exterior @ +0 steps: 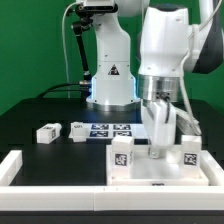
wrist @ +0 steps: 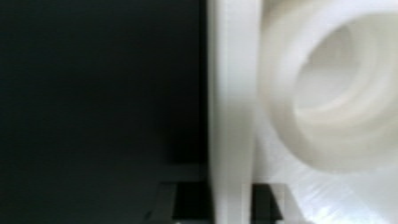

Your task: Assemble square table

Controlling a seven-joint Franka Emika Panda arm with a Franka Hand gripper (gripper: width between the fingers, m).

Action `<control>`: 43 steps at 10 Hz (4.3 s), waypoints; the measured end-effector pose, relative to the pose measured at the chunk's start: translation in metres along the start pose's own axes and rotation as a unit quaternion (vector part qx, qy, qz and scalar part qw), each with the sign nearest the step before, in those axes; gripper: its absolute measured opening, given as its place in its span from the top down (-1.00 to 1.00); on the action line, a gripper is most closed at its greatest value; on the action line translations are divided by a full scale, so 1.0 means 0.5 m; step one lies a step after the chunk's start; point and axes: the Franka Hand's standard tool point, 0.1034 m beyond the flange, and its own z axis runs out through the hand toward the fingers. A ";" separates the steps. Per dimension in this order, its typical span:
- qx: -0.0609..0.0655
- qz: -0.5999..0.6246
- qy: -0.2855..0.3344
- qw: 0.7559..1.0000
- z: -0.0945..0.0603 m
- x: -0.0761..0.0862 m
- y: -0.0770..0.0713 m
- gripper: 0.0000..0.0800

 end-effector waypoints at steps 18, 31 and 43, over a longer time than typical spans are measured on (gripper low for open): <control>0.017 -0.669 0.103 0.736 -0.007 0.187 -0.038 0.81; -0.030 -0.836 -0.001 0.548 -0.009 0.182 -0.074 0.81; -0.059 -0.958 -0.005 0.280 -0.018 0.196 -0.146 0.83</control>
Offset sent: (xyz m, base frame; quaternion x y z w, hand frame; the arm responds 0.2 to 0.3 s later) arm 0.0000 0.0000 0.0000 0.0000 0.0000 -0.1938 0.9810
